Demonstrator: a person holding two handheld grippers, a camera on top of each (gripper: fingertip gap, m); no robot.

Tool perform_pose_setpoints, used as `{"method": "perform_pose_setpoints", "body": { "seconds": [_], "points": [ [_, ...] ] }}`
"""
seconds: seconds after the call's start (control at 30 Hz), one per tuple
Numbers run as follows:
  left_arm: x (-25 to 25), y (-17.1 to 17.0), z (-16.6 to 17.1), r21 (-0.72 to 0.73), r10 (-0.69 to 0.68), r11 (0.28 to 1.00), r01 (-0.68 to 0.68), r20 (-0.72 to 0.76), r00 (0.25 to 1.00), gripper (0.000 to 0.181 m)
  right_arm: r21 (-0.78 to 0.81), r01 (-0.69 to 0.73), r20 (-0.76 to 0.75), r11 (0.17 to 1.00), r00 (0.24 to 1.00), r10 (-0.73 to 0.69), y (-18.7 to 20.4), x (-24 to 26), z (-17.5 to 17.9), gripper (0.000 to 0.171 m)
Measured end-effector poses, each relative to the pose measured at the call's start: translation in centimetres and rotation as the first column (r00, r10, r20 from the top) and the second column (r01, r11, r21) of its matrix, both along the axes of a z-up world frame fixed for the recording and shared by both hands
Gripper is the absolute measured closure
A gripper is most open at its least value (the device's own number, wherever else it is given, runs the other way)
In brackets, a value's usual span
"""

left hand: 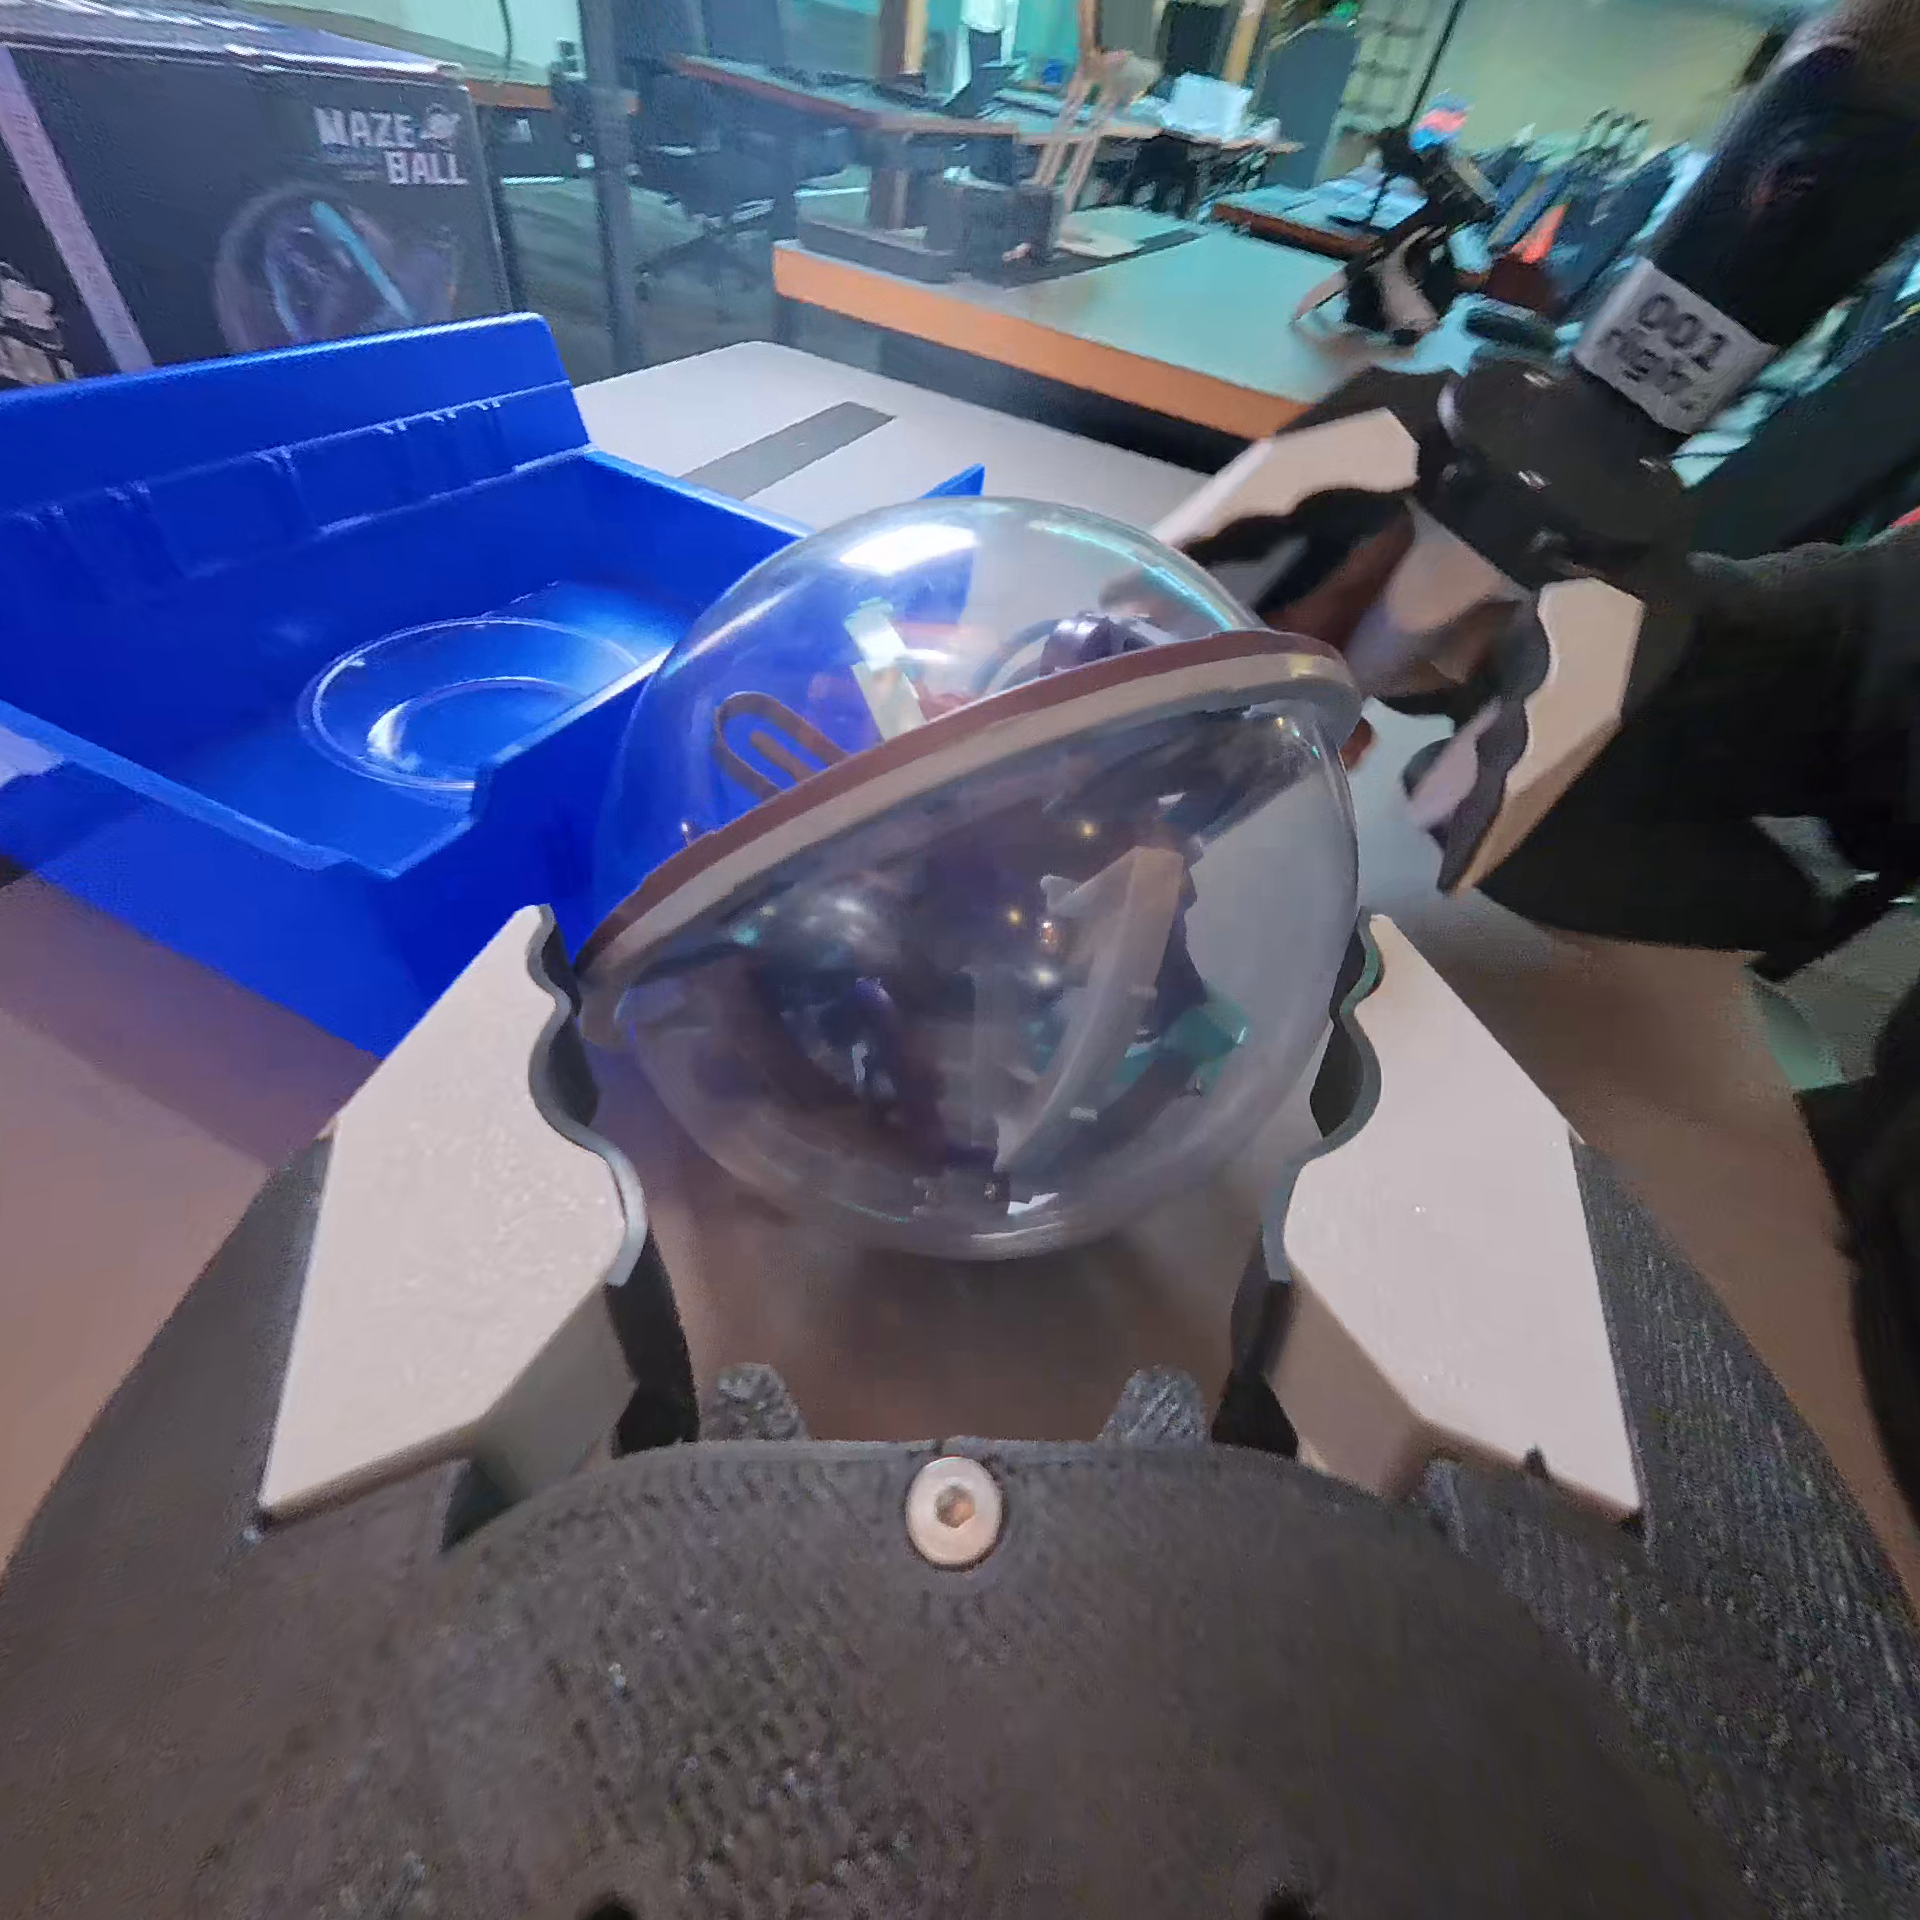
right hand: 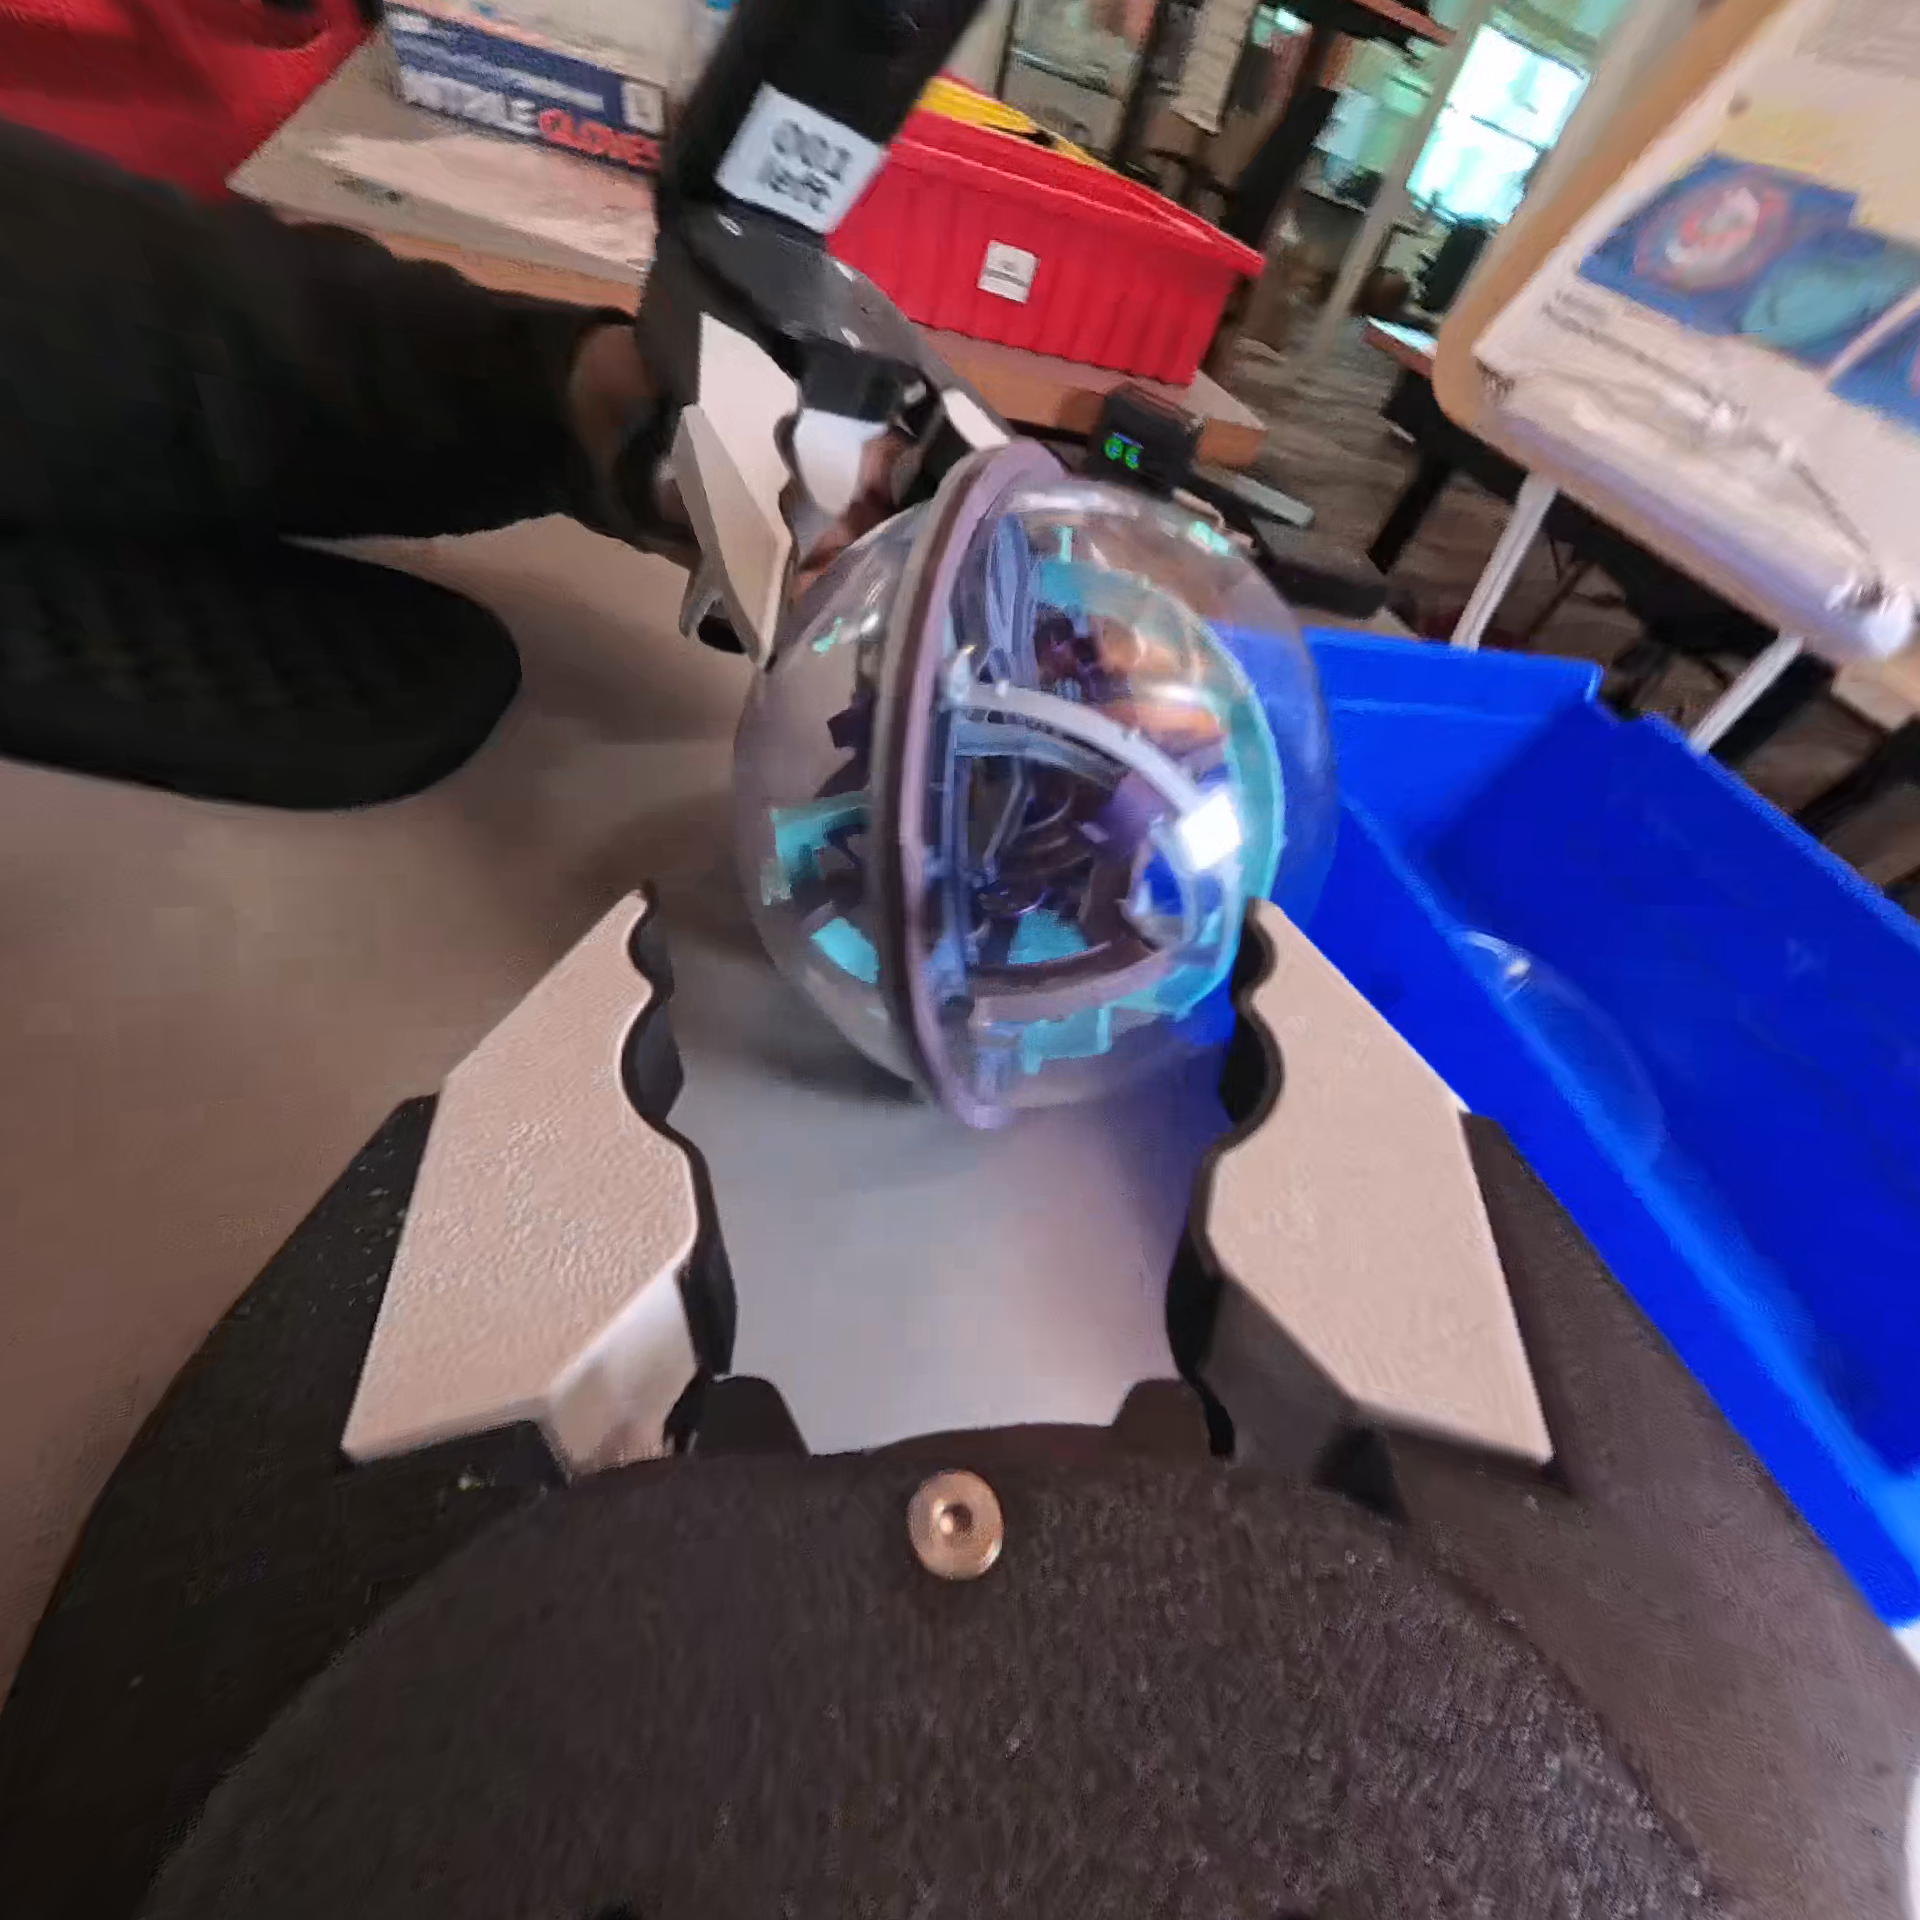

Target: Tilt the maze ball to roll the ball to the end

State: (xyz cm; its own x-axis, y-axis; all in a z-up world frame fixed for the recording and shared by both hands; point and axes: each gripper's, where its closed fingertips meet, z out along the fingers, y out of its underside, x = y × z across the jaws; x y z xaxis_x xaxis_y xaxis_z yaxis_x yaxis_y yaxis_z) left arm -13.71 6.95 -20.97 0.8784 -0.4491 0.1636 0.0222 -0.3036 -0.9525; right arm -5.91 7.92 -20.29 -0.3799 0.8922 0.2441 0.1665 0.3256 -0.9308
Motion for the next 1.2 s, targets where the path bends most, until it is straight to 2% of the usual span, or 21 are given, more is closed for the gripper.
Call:
{"method": "perform_pose_setpoints", "body": {
  "seconds": [0.07, 0.13, 0.2, 0.27, 0.37, 0.47, 0.53, 0.63, 0.77, 0.93, 1.2],
  "points": [
    [-0.4, 0.2, 0.0, 0.001, -0.053, 0.999, 0.053, 0.043, 0.998, 0.041, 0.068, -0.091, 0.032, 0.994, 0.995, 0.089, 1.2, -0.7, 0.8, 0.047],
    [-0.4, 0.5, 0.0, -0.002, -0.113, 0.994, 0.113, 0.062, 0.992, 0.042, 0.090, -0.180, 0.092, 0.980, 0.981, 0.172, 2.2, -2.1, 0.9, 0.037],
    [-0.2, 0.8, 0.0, -0.006, -0.172, 0.985, 0.173, 0.069, 0.983, 0.043, 0.094, -0.270, 0.151, 0.958, 0.955, 0.254, 2.7, -3.6, 0.2, 0.030],
    [0.1, 1.1, 0.1, 0.002, -0.216, 0.976, 0.216, 0.075, 0.974, 0.045, 0.017, -0.366, 0.217, 0.930, 0.910, 0.354, 2.2, -4.2, -0.7, 0.030],
    [0.3, 1.6, 0.1, 0.017, -0.241, 0.971, 0.240, 0.107, 0.965, 0.044, -0.024, -0.418, 0.234, 0.908, 0.881, 0.412, 2.0, -4.5, -1.3, 0.025],
    [0.0, 1.5, 0.1, -0.003, -0.166, 0.986, 0.168, 0.140, 0.976, 0.045, -0.034, -0.400, 0.177, 0.916, 0.900, 0.399, 2.1, -4.5, -1.0, 0.027],
    [-0.4, 0.9, 0.2, -0.014, -0.048, 0.999, 0.051, 0.144, 0.988, 0.048, -0.013, -0.373, 0.147, 0.928, 0.917, 0.371, 2.1, -4.3, -1.1, 0.027],
    [-0.3, -0.7, 0.1, -0.010, 0.135, 0.991, -0.134, 0.102, 0.986, 0.050, 0.002, -0.331, 0.111, 0.944, 0.938, 0.329, 2.1, -4.0, -1.1, 0.028],
    [2.0, -1.3, -1.3, -0.014, 0.254, 0.967, -0.253, 0.018, 0.967, 0.045, -0.006, -0.279, 0.077, 0.960, 0.957, 0.279, 2.0, -3.8, -1.0, 0.029],
    [2.6, 0.7, -1.9, -0.010, 0.298, 0.954, -0.300, -0.076, 0.951, 0.041, -0.041, -0.223, 0.046, 0.974, 0.973, 0.225, 2.0, -3.3, -0.8, 0.029],
    [4.2, 1.8, -0.9, 0.061, 0.282, 0.959, -0.277, -0.094, 0.955, 0.040, -0.135, -0.183, 0.017, 0.974, 0.982, 0.187, 3.0, -1.7, -0.7, 0.029]
  ]
}}
